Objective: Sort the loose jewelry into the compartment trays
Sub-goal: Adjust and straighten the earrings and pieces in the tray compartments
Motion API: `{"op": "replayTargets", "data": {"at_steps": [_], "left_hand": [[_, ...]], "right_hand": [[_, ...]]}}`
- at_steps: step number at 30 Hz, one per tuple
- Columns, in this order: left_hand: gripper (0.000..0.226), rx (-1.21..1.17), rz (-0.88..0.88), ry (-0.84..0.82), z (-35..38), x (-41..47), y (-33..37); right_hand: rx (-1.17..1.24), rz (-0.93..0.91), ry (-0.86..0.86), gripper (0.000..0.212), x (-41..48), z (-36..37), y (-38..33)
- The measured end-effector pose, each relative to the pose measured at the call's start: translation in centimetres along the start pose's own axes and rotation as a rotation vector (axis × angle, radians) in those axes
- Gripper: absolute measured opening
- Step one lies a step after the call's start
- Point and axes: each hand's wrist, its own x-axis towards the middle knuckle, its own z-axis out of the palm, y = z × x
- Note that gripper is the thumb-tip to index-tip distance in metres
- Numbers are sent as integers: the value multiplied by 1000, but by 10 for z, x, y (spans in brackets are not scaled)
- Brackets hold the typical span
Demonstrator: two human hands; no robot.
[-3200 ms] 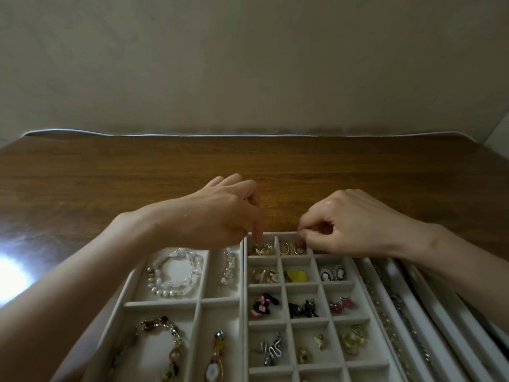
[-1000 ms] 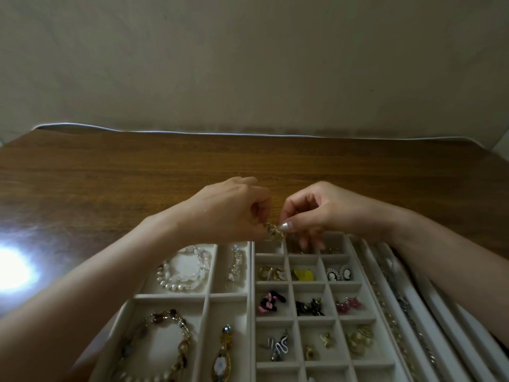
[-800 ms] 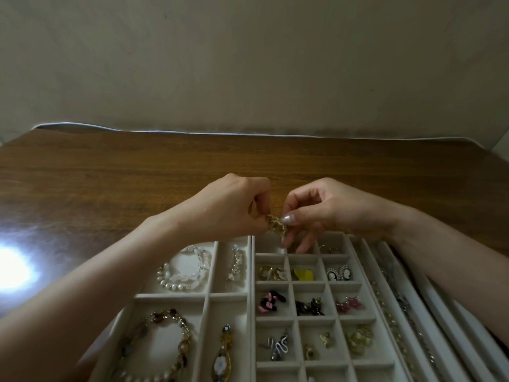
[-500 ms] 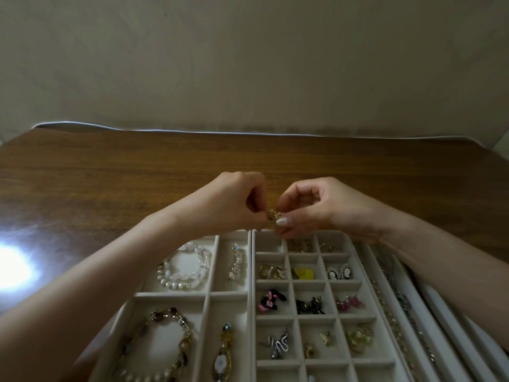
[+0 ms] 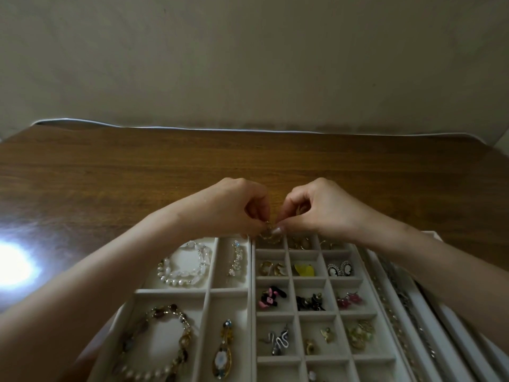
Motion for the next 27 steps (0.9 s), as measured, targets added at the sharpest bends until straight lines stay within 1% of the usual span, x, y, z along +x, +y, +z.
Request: {"op": "replayTargets", "data": {"at_steps": [5,7,10,12,14,16,19,21,24,27], "left_hand": [[10,172,38,-1,6,1,2],[11,205,47,11,7,0,2],[16,245,76,40,8,-1,4],[16,286,84,37,8,-1,5],[11,318,66,-10,5,-2,5],[12,348,46,-59,2,-2,5],[17,393,35,-78,3,-1,5],[18,415,34,-73,7,0,5],[16,400,49,-53,6,0,5],[7,308,84,-70,-5,-2,3]], "right_hand": [[-95,9,-35,9,-3,5,-2],[-192,-27,-4,12,-3,7,-4],[-379,-116,75,10,-3,12,-8],[-429,-170,116,11,-4,14,-7],[-433,-213,135,6,-5,13,-7],[-384,-209,113,2,-6,10,-6],[-391,-180,16,10,-6,6,-5],[-412,-171,-19,14,-6,5,-6],[-389,-183,15,17,-7,1,-6],[-346,-189,27,22,-9,-6,-4]]}}
